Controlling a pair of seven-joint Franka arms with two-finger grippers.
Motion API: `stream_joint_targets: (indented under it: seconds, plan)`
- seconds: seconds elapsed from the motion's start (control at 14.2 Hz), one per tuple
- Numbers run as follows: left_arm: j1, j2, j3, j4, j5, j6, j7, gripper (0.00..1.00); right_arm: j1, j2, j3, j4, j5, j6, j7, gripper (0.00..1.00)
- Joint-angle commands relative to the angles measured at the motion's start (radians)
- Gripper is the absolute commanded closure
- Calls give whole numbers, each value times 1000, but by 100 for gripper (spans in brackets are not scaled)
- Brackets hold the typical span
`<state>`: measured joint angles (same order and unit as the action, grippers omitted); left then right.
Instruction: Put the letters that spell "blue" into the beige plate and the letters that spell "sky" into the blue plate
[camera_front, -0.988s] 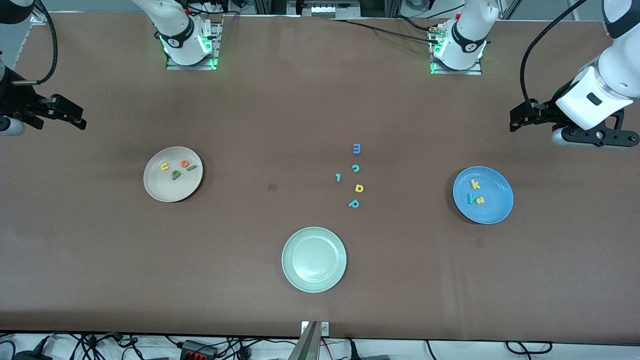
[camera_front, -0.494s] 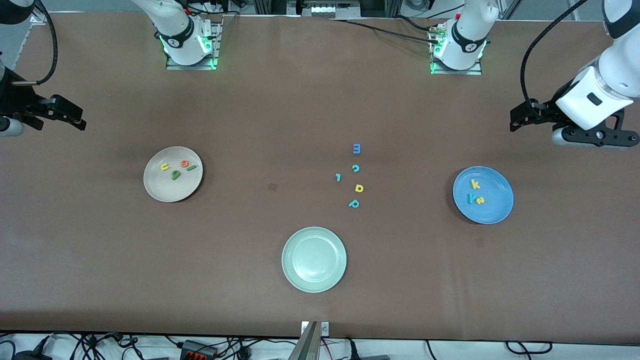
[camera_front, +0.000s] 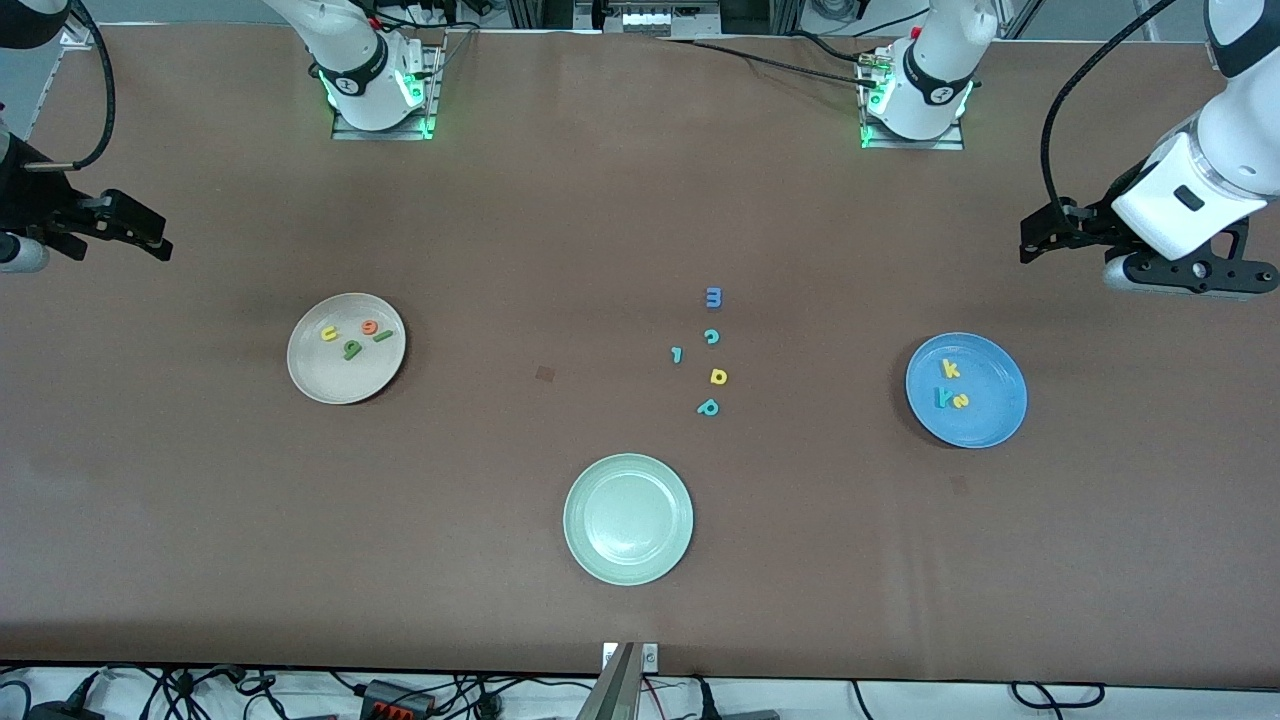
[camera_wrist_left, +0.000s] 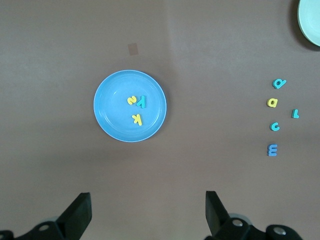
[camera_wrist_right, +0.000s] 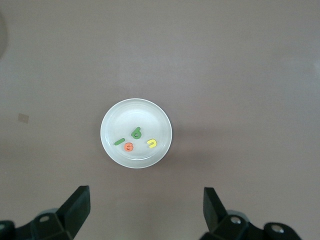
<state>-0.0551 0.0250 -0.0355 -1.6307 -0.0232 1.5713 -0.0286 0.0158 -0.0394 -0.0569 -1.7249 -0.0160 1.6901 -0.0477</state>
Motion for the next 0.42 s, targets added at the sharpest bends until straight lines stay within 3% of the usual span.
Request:
stream_joint_targets:
  seconds: [0.0,0.35]
  plan:
    - [4,16,0,34,-9,-22,21,0,7,-11,-4,-8,-2,5,0,0]
    - [4,16,0,34,-9,-22,21,0,7,-13,-4,-8,-2,0,-4,0]
